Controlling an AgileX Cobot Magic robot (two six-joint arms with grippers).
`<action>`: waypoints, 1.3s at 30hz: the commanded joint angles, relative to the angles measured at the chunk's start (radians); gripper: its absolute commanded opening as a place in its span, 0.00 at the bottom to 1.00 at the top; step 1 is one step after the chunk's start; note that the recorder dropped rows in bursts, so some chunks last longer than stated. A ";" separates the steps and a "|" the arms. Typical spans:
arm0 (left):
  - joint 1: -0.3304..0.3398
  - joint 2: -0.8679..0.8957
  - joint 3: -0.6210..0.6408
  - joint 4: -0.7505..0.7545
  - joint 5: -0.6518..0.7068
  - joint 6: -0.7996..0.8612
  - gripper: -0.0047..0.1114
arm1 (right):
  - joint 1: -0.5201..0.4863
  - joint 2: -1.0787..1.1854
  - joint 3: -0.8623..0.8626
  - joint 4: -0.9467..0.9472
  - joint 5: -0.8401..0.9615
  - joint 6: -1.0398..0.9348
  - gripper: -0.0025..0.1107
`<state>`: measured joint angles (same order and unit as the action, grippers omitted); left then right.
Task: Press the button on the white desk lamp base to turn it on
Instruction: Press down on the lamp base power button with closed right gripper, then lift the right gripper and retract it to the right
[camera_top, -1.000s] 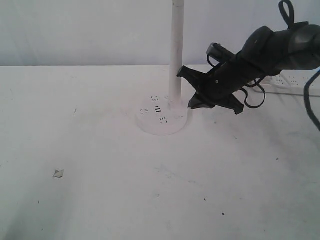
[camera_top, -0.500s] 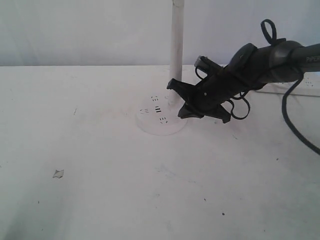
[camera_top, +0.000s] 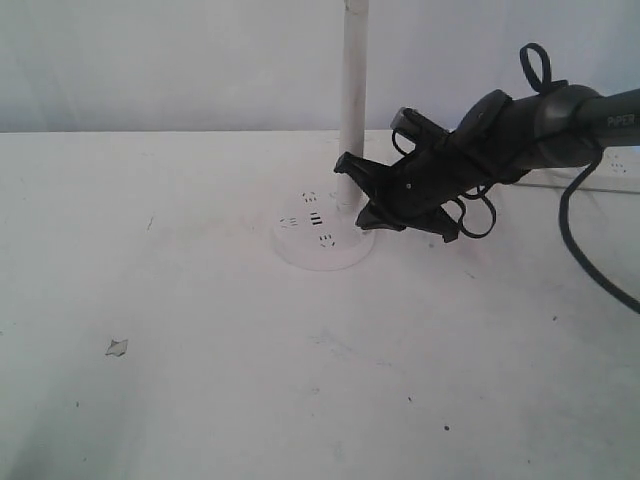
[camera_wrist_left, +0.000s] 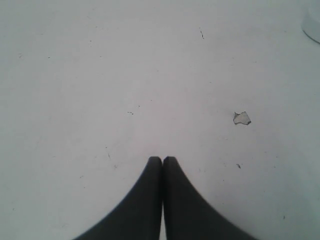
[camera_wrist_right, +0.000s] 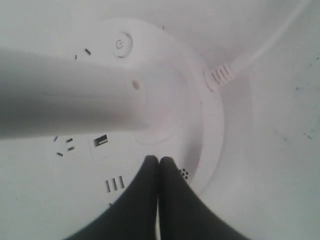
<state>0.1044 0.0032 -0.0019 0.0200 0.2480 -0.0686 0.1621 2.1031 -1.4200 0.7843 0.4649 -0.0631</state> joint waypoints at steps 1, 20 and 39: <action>-0.008 -0.003 0.002 0.000 -0.002 -0.001 0.04 | 0.000 0.003 -0.003 0.035 -0.005 -0.021 0.02; -0.008 -0.003 0.002 0.000 -0.002 -0.001 0.04 | 0.028 0.003 -0.003 0.053 -0.036 -0.049 0.02; -0.008 -0.003 0.002 0.000 -0.002 -0.001 0.04 | 0.028 0.010 -0.003 0.056 -0.037 -0.072 0.02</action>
<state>0.1044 0.0032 -0.0019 0.0200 0.2480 -0.0686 0.1893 2.1346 -1.4210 0.8482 0.4349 -0.1231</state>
